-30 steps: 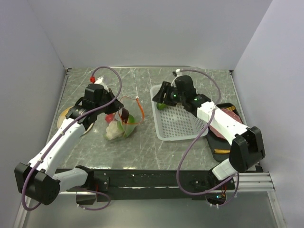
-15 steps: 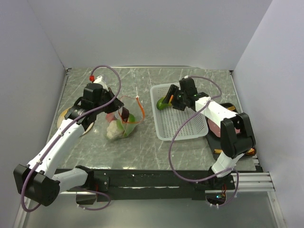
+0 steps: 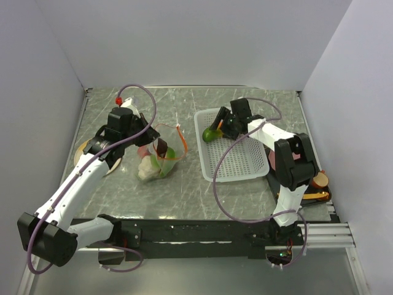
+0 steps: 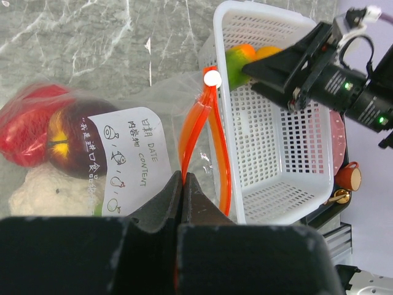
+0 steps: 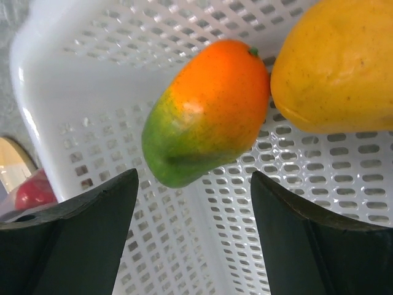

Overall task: Place the food in the zip-top bag and seal the zipper
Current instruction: Pick up the fake fruit from the bin.

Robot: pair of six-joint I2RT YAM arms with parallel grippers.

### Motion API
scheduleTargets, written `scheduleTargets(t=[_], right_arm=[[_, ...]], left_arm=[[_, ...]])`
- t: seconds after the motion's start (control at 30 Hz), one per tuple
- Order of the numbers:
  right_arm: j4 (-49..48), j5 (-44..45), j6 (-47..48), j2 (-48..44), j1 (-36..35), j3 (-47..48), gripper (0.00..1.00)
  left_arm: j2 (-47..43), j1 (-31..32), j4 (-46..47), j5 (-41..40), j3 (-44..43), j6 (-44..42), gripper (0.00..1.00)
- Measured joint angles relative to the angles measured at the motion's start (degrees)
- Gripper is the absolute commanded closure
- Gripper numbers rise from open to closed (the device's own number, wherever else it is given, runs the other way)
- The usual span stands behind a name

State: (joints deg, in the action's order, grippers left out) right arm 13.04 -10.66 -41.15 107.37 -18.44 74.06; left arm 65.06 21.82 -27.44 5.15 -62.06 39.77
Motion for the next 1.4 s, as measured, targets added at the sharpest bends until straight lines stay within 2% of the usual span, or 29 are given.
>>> scheduleTargets(t=[0.27, 0.8, 0.87, 0.97, 1.0, 1.07, 1.1, 1.3, 1.4], right_arm=[[0.52, -0.35, 0.09, 5.09, 0.46, 7.08, 0.19], [1.79, -1.46, 1.49, 7.98, 0.48, 6.91, 0.19], [1.81, -2.25, 1.97, 8.44, 0.48, 6.93, 0.23], [1.81, -3.02, 2.62, 8.66, 0.48, 6.93, 0.35], [1.75, -3.15, 2.86, 8.66, 0.48, 6.91, 0.42], [1.60, -3.41, 3.26, 8.66, 0.48, 6.82, 0.48], [1.33, -3.61, 3.34, 8.66, 0.48, 6.54, 0.55], [-1.99, -5.35, 3.54, 6.75, 0.48, 2.60, 0.74], [-2.75, -5.64, 3.61, 5.62, 0.48, 0.81, 0.74]], left_arm=[[0.00, 0.00, 0.00, 0.00, 0.00, 0.00, 0.99], [-0.02, 0.00, -0.02, 0.02, -0.04, -0.09, 0.99], [-0.02, 0.00, -0.02, 0.02, -0.04, -0.09, 0.99], [-0.02, 0.00, -0.09, 0.00, -0.04, -0.09, 0.99], [-0.02, 0.00, -0.13, 0.00, -0.04, -0.09, 0.99], [-0.04, 0.00, -0.20, 0.00, -0.04, -0.04, 0.99], [-0.07, 0.00, -0.17, 0.02, -0.04, -0.02, 0.99], [-0.09, 0.00, -0.20, 0.04, -0.04, 0.09, 0.99], [-0.09, 0.00, -0.20, 0.07, -0.04, 0.09, 0.99]])
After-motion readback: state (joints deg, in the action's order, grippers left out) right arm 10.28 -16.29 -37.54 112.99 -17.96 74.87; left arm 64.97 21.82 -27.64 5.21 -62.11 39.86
